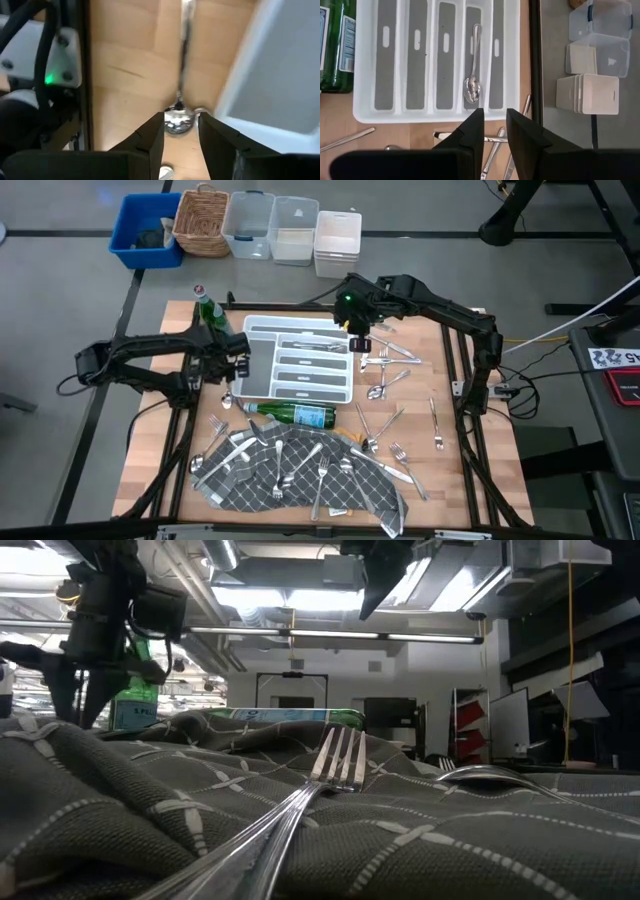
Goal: Sort silverware
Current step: Put the silver spoon into the silverware tray
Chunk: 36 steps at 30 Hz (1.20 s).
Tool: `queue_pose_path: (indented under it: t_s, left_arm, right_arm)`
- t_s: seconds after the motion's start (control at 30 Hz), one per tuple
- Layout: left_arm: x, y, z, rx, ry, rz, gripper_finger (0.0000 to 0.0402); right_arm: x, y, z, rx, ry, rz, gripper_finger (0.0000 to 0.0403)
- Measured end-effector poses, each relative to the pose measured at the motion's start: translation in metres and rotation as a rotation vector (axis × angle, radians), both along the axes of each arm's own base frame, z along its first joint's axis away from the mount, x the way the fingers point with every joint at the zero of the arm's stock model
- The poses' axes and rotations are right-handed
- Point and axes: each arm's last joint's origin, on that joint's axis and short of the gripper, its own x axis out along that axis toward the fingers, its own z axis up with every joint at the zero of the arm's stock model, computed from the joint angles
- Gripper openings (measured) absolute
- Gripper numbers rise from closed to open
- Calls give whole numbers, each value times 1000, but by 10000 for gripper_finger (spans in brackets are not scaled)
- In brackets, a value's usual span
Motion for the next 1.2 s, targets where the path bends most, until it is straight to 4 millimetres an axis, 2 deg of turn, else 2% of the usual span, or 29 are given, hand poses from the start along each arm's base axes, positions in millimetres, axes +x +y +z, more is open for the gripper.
queue_pose_path:
  t_s: [0.3,0.63,1.0,1.1,1.2]
  left_arm:
    - [3,3,-3,111,18,82,109]
    - [-1,-1,-35,131,3,168,109]
    - [-10,-5,-56,134,-3,181,109]
    - [-11,-6,-57,125,-6,176,99]
    - [-11,-6,-58,119,-5,160,72]
  right_arm:
    - [0,0,0,-9,0,16,85]
    - [1,0,1,-11,-7,20,85]
    - [2,0,1,-13,-13,20,85]
    - [2,0,1,-13,-13,20,85]
    - [2,0,1,-13,-13,20,85]
